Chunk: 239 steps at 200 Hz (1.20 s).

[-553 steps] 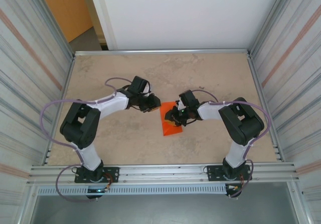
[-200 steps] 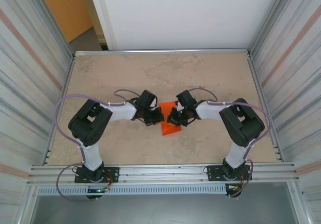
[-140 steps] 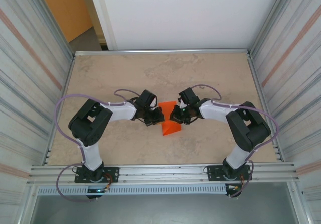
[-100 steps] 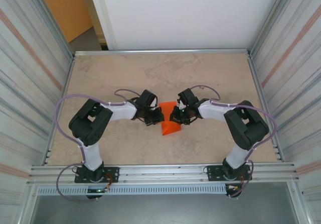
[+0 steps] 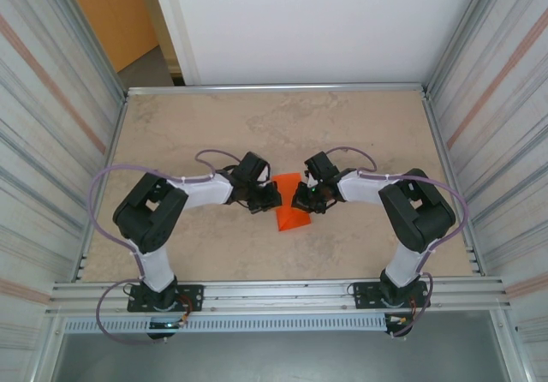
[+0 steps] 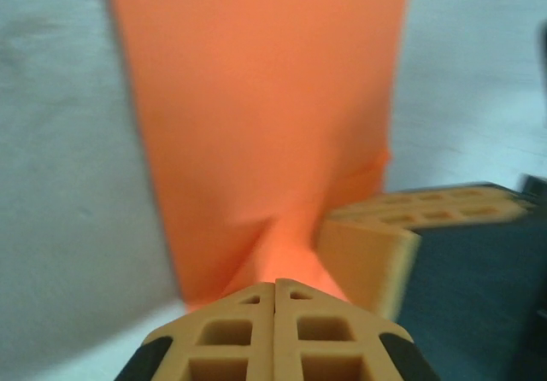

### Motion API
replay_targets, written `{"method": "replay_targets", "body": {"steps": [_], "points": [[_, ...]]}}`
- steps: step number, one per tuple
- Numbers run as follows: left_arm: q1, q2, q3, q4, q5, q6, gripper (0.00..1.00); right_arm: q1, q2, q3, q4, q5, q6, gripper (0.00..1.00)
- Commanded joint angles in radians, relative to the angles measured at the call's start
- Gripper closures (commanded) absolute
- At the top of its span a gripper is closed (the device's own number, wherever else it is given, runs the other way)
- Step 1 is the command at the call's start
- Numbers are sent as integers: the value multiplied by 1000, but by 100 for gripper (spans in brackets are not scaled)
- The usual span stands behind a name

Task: Fold a paper plane with a square sheet of paper (pick it up from the middle)
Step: Fold the triangle a second time at the center of the table.

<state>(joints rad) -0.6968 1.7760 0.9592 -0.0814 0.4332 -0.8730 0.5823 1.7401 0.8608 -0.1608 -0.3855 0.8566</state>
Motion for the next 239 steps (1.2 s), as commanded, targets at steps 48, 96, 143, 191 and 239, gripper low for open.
{"method": "replay_targets", "body": {"steps": [48,96,143,191,239], "points": [[-124,-129,-105,30,-56,-104,88,8,60,-69,-75,100,53,93],[-147,-93,-102,39,-40,-117,87,8,65,-74,-63,88,63,93],[-145,-54,-75,2,-39,-111,86,5,61,-82,-57,85,67,93],[-138,-43,-75,-6,-48,-106,86,4,59,-89,-55,81,66,93],[-132,-41,-87,-6,-55,-105,88,2,64,-89,-57,81,66,93]]}}
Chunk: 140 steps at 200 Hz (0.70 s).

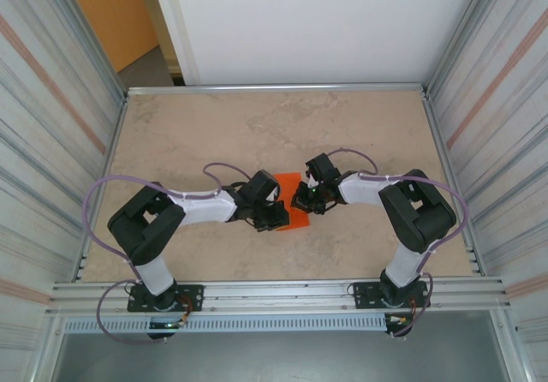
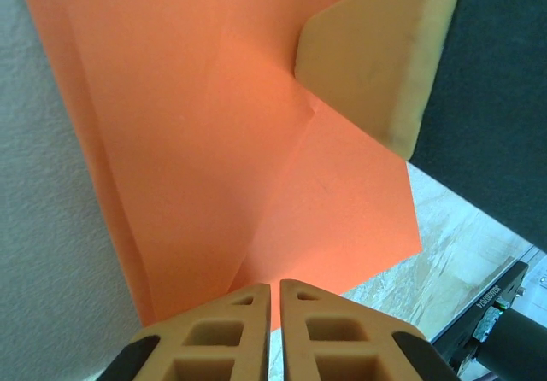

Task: Fold a paper plane with a square sheet of paper (pick it up from the middle)
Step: Fold the triangle a second time at the center of the table.

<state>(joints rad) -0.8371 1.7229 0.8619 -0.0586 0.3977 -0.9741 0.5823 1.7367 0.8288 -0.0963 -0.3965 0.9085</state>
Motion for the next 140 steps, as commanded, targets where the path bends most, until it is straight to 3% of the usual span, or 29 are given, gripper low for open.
{"method": "replay_targets", "body": {"steps": [1,140], "points": [[10,12,10,-29,-20,-4,88,2,68,-56,-122,92,14,93],[24,19,-26,-29,-16,-4,89,3,82,-53,-134,93,7,93]]}}
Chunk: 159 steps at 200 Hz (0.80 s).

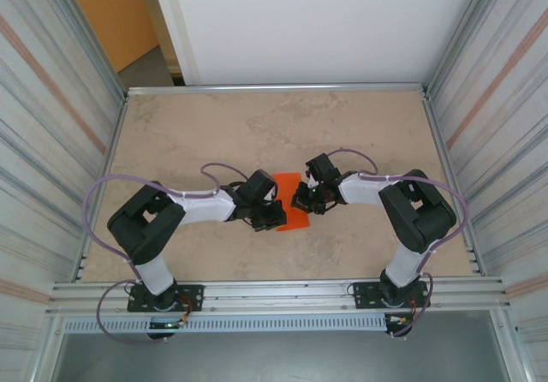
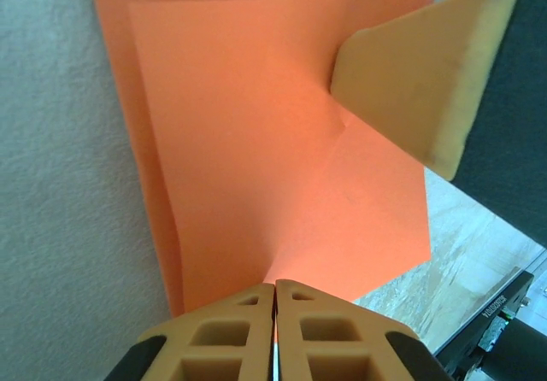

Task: Fold a paper plane with a square sheet of paper (pick it up from the middle)
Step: Fold the triangle a second time at the center of the table.

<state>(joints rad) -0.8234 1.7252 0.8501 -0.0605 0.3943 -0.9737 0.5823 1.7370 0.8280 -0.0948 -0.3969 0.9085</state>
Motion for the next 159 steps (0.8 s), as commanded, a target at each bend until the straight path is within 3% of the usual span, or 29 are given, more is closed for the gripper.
{"method": "replay_targets", "body": {"steps": [1,159], "points": [[10,17,-14,-27,-13,-5,89,3,81,-52,-136,94,7,93],[17,-30,-6,-47,-13,28,89,3,79,-50,-141,97,7,93]]}}
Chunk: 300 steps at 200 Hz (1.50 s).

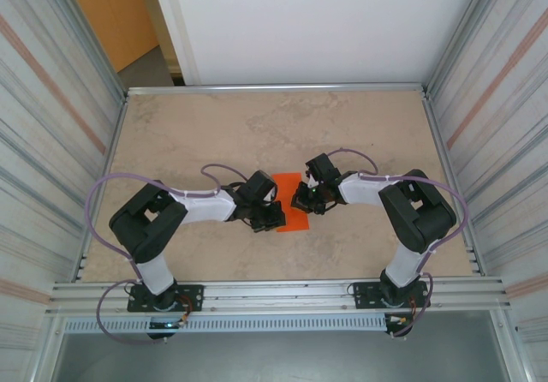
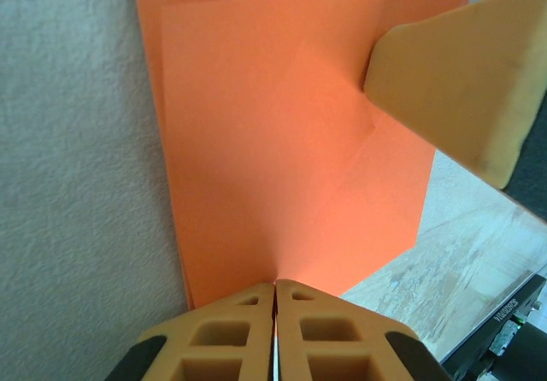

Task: Fold a paper plane with a square sheet of paper (pick it up from the middle)
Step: Fold the triangle a second time at the center of the table.

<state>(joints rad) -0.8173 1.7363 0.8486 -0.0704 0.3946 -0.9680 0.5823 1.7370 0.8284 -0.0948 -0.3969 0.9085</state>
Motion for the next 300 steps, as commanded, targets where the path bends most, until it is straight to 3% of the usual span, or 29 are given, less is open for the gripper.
{"method": "replay_targets", "body": {"steps": [1,45,240,300], "points": [[12,-43,-5,-36,-14,22,89,3,80,-51,-141,97,8,93],[12,-81,-16,-9,-26,30,89,4,82,-44,-141,95,9,93],[30,11,-12,-71,-59,20,91,1,75,-47,-154,104,9,93],[32,42,-6,-105,-44,22,94,0,-101,69,-173,29,-114,85]]}}
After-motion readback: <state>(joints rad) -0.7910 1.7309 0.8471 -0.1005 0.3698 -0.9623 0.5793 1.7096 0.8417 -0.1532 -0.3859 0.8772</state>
